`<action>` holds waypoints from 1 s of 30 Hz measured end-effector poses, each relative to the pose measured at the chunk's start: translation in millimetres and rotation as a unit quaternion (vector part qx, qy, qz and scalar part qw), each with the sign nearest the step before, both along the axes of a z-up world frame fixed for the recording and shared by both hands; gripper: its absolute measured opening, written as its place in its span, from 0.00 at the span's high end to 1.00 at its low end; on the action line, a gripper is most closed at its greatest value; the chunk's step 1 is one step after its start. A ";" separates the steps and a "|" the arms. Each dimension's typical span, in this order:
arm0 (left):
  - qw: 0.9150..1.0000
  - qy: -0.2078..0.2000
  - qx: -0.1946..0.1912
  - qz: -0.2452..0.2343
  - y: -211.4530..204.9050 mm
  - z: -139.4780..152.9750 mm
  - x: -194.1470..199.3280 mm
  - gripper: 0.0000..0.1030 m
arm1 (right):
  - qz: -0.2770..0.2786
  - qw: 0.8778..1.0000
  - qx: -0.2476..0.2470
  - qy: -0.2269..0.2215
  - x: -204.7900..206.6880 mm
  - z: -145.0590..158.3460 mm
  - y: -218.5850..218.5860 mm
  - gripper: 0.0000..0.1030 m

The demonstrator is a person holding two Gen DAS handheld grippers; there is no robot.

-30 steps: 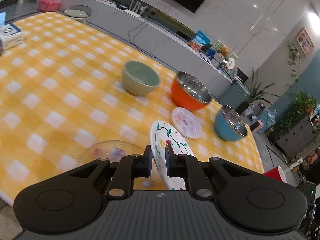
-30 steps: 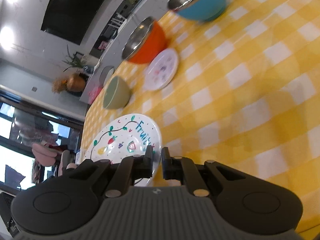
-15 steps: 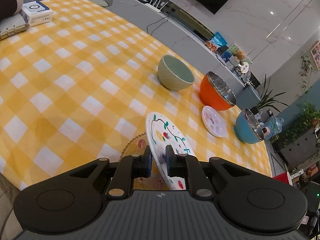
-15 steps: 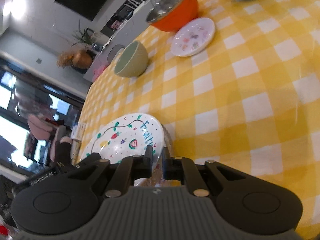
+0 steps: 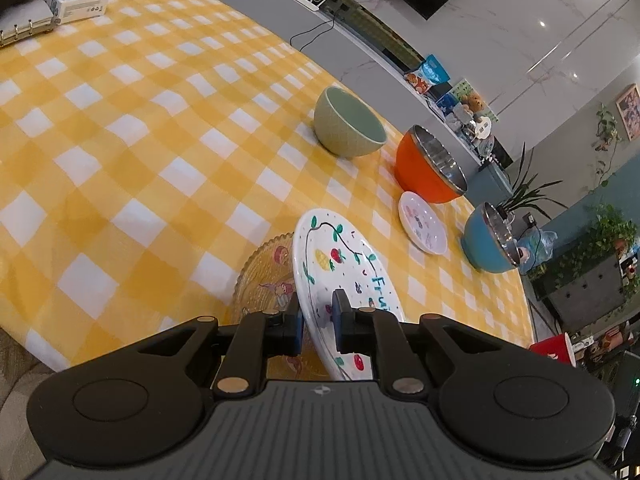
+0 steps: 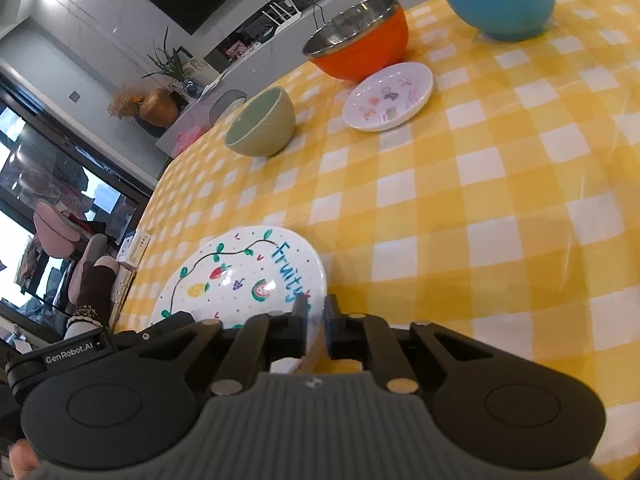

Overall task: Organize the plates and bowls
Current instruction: 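Lift the Fruity plate with both grippers and lower it onto the glass plate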

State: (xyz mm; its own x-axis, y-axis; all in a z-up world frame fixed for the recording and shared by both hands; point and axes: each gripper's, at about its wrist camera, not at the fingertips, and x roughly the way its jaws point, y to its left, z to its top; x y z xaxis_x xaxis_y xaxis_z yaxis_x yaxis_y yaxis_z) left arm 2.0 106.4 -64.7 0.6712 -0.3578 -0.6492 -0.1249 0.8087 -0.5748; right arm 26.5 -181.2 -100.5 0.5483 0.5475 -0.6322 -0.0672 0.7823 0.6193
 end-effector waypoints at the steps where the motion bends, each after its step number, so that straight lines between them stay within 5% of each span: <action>1: 1.000 0.001 0.000 -0.001 -0.1 -0.3 -0.5 0.84 | 0.001 1.000 -0.004 -0.002 -0.6 0.2 0.9 0.90; 8: 0.999 0.025 0.033 0.001 -3.7 -2.9 -2.4 0.77 | 0.005 1.000 -0.018 -0.002 0.9 -3.4 5.4 0.94; 13: 0.994 0.033 0.105 -0.002 -13.9 2.0 -2.6 0.78 | 0.006 1.000 -0.021 -0.003 0.4 -3.9 5.9 0.96; 19: 0.989 0.032 0.143 -0.005 -22.6 7.4 -5.1 0.77 | 0.011 0.999 -0.036 -0.012 -1.9 -1.8 9.7 0.96; 23: 0.973 0.036 0.228 -0.015 -41.0 10.5 -4.8 0.81 | 0.014 0.999 -0.044 -0.019 -2.8 -1.2 11.5 0.96; 30: 0.961 0.025 0.275 -0.031 -52.8 10.6 -7.6 0.83 | 0.017 0.998 -0.055 -0.028 -4.6 0.6 13.4 0.97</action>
State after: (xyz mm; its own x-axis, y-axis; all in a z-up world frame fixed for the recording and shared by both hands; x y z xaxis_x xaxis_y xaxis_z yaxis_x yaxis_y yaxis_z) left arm -5.6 53.6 -54.1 0.6226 0.0102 -0.7824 -0.0837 0.9950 -0.0537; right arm 21.9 -167.9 -99.9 0.5659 0.4957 -0.6588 -0.1275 0.8421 0.5240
